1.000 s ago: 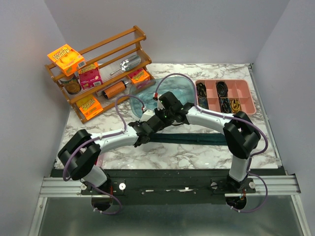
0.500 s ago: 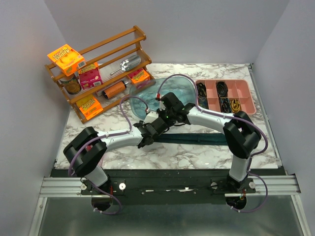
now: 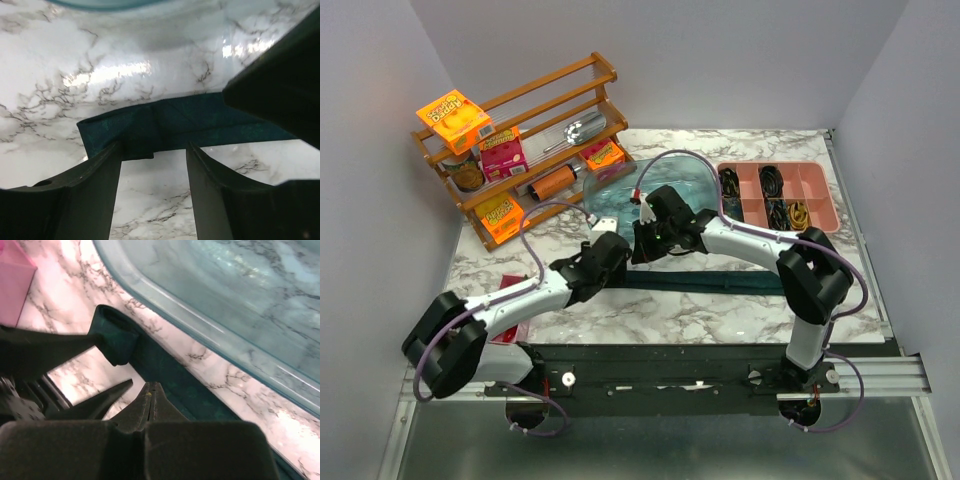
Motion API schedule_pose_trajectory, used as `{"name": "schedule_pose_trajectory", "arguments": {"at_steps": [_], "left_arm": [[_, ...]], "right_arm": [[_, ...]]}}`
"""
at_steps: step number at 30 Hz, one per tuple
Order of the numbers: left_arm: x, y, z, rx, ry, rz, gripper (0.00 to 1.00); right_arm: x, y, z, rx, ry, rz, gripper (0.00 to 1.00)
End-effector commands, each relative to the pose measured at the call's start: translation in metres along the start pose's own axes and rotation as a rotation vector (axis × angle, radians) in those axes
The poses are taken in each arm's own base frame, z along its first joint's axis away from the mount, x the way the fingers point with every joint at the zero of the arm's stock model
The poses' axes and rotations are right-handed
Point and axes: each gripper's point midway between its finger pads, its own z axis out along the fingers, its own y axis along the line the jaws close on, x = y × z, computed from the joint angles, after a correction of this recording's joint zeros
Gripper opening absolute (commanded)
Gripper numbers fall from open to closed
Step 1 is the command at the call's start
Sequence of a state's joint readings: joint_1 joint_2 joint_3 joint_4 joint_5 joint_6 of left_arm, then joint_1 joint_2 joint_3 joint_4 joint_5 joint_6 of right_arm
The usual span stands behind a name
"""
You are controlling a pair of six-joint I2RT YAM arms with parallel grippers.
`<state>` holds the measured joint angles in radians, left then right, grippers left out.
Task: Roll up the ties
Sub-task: Roll the tie at the center of the board.
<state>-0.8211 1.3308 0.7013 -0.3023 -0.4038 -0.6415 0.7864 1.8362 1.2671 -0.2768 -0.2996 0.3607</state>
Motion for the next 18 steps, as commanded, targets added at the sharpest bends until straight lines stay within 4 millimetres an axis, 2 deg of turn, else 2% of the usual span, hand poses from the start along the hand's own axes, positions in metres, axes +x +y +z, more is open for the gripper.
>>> {"name": "schedule_pose_trajectory", "arguments": {"at_steps": [1, 4, 11, 18], "left_arm": [[-0.026, -0.004, -0.012, 0.142, -0.075, -0.135, 0.66], [-0.032, 0.006, -0.017, 0.174, -0.097, -0.194, 0.68], [-0.031, 0.029, -0.019, 0.171, -0.102, -0.292, 0.70], [-0.031, 0.044, -0.017, 0.215, -0.100, -0.388, 0.73]], "right_arm": [[-0.015, 0.033, -0.005, -0.133, -0.024, -0.058, 0.00], [-0.017, 0.043, -0.001, -0.176, -0.015, -0.066, 0.00], [-0.016, 0.067, 0.011, -0.251, 0.005, -0.097, 0.00], [-0.008, 0.061, 0.040, -0.239, 0.054, -0.083, 0.00]]}}
